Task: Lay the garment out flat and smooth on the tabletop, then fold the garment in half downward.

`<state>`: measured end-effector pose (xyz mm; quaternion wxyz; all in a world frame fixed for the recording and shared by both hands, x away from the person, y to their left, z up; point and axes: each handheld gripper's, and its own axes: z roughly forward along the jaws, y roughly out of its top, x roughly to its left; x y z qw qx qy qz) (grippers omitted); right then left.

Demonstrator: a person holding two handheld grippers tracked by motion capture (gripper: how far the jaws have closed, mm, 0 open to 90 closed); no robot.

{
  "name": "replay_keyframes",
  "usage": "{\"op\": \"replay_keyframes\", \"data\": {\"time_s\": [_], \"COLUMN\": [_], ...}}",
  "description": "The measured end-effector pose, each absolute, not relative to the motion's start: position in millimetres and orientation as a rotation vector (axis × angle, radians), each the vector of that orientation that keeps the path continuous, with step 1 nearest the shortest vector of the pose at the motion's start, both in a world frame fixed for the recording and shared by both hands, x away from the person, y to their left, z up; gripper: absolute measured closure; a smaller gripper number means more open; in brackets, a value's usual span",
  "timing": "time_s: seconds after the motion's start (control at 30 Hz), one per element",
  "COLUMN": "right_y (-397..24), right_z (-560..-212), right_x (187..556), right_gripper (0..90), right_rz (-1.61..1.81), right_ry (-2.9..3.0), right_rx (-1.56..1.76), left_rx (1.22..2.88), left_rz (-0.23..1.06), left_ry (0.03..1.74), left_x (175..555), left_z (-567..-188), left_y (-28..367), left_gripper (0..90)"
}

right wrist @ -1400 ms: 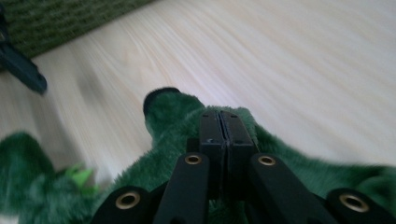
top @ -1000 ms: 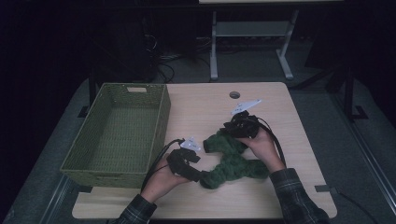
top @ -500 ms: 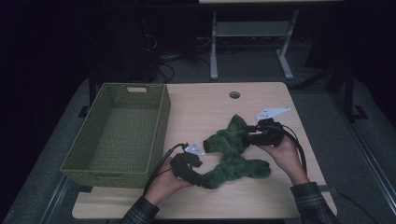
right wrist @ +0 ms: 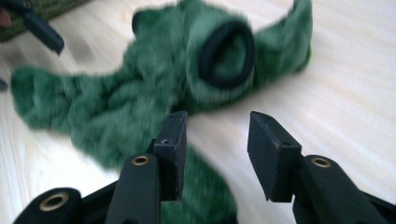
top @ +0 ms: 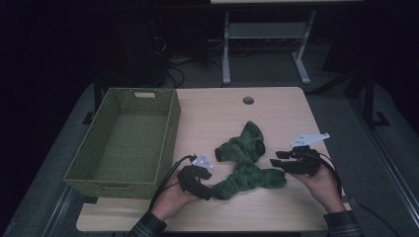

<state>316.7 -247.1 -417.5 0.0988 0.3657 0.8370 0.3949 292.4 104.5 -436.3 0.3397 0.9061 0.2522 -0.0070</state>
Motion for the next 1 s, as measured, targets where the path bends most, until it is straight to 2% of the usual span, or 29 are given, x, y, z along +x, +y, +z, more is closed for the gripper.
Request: {"op": "replay_keyframes", "data": {"time_s": [0.3, 0.7, 0.8, 0.83, 0.93, 1.0], "right_y": [-262, -266, -266, -266, -264, -263], "right_z": [-438, -464, -465, -465, -465, -464], "right_x": [290, 283, 283, 283, 281, 281], "right_gripper": [54.0, 55.0, 62.4, 69.5, 80.9, 83.1], "right_rz": [1.144, 1.056, 1.059, 1.060, 1.066, 1.061], "right_ry": [2.498, 2.557, 2.554, 2.559, 2.575, 2.579], "right_rx": [1.153, 1.250, 1.255, 1.252, 1.226, 1.206], "left_rx": [2.369, 2.362, 2.381, 2.383, 2.380, 2.380], "left_rz": [-0.021, -0.018, -0.019, -0.017, -0.020, -0.020], "left_ry": [0.632, 0.639, 0.625, 0.622, 0.626, 0.626], "left_x": [290, 291, 292, 292, 292, 292], "left_z": [-439, -441, -443, -443, -444, -444], "left_y": [102, 102, 102, 102, 101, 101], "left_gripper": [29.6, 30.0, 30.2, 30.3, 30.4, 30.6]}}
